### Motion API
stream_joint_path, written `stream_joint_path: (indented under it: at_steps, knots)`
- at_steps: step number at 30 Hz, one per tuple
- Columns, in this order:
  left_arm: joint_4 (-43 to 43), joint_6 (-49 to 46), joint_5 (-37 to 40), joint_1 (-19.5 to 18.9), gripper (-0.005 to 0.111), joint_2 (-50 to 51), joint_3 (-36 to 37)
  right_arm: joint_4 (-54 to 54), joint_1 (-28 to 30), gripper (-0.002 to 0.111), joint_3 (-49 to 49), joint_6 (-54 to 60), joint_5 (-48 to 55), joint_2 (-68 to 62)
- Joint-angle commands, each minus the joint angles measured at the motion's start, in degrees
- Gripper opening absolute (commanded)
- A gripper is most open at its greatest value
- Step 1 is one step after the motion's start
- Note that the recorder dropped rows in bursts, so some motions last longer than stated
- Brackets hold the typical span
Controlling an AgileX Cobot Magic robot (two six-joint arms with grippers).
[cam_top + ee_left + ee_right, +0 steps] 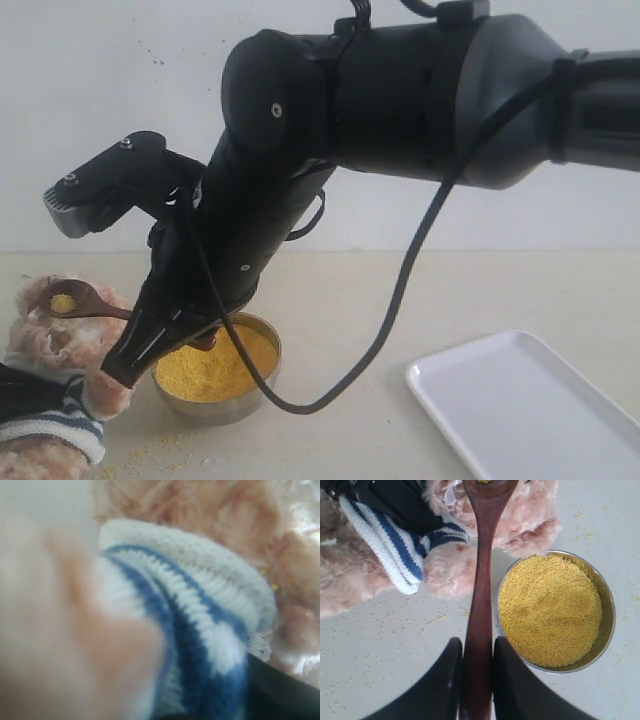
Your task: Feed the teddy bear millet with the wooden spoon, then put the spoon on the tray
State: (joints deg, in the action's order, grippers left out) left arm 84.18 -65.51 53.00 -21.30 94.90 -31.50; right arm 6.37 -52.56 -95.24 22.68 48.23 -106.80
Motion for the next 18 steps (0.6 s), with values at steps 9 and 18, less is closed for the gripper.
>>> stream_joint_path:
  at_steps: [9, 18]
  knots:
    - [2.2, -0.5, 2.0, -0.1, 0.004, -0.3, 0.2, -2.5, 0.0, 0.0, -0.2, 0.5, -0.9, 0.1]
    - [2.3, -2.2, 2.0, -0.1, 0.004, -0.3, 0.2, -8.6, -1.4, 0.0, -0.2, 2.6, 0.8, 0.1]
